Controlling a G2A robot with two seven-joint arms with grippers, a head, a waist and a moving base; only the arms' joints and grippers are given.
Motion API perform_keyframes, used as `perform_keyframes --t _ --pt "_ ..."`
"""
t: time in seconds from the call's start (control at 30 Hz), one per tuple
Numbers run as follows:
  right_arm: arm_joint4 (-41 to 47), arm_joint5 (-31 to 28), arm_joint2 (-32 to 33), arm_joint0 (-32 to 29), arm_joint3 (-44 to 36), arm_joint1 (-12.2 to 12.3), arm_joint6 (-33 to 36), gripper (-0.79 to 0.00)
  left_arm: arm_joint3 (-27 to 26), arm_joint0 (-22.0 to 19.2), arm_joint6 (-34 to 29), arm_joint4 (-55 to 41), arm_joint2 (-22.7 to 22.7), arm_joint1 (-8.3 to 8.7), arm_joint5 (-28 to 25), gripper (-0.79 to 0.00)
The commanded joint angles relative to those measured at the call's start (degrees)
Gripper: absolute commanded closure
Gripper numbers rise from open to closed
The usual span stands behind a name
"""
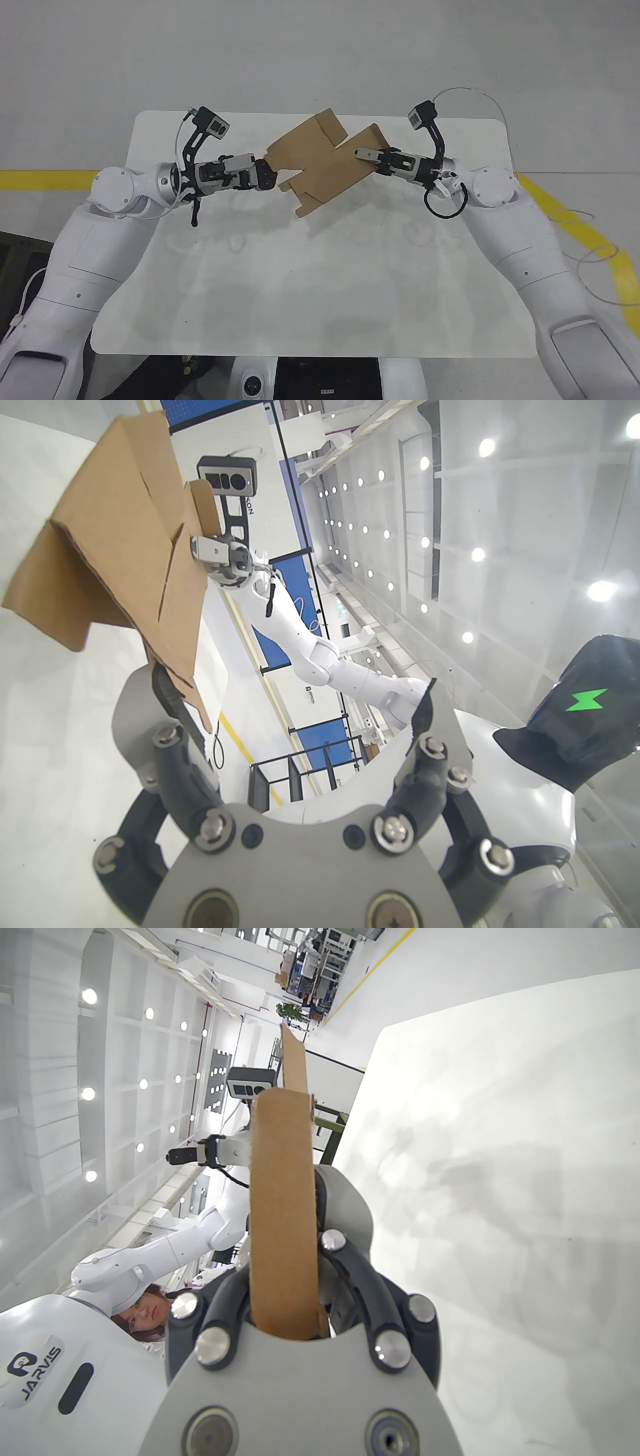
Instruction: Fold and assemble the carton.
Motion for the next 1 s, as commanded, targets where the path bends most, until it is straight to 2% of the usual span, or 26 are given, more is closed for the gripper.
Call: perform_keyframes --t 0.0,0.53,0.63,0.8,0.87,0.9,0.97 --pt "-0.1 0.1 0.1 -0.2 -0.3 -0.1 0.2 0.000 0.0 0.2 1.2 -0.6 -0.4 -0.16 0.0 -0.785" --pt "-1.5 0.6 1.5 -1.0 -2.4 -0.5 0.6 0.000 3.0 -1.2 6.3 1.3 1.4 -2.34 1.1 -0.785" --pt "-1.7 0.8 1.8 -1.2 -2.8 -0.5 0.7 0.000 3.8 -1.5 6.8 1.6 1.6 -2.69 1.3 -0.637" --pt "-2.1 1.0 2.1 -1.4 -3.0 -0.6 0.9 0.000 5.0 -2.1 6.9 2.7 2.0 -3.27 1.7 -0.542" --pt "-2.2 1.1 2.3 -1.5 -3.0 -0.7 0.8 0.000 5.6 -2.3 6.7 3.2 2.1 -3.46 1.9 -0.465" --pt "-2.3 1.2 2.3 -1.5 -3.0 -0.7 0.8 0.000 5.9 -2.4 6.5 3.3 2.2 -3.56 2.1 -0.391" --pt "-2.5 1.3 2.4 -1.6 -3.0 -0.8 0.9 0.000 6.6 -2.6 6.4 3.7 2.3 -3.74 2.2 -0.360"
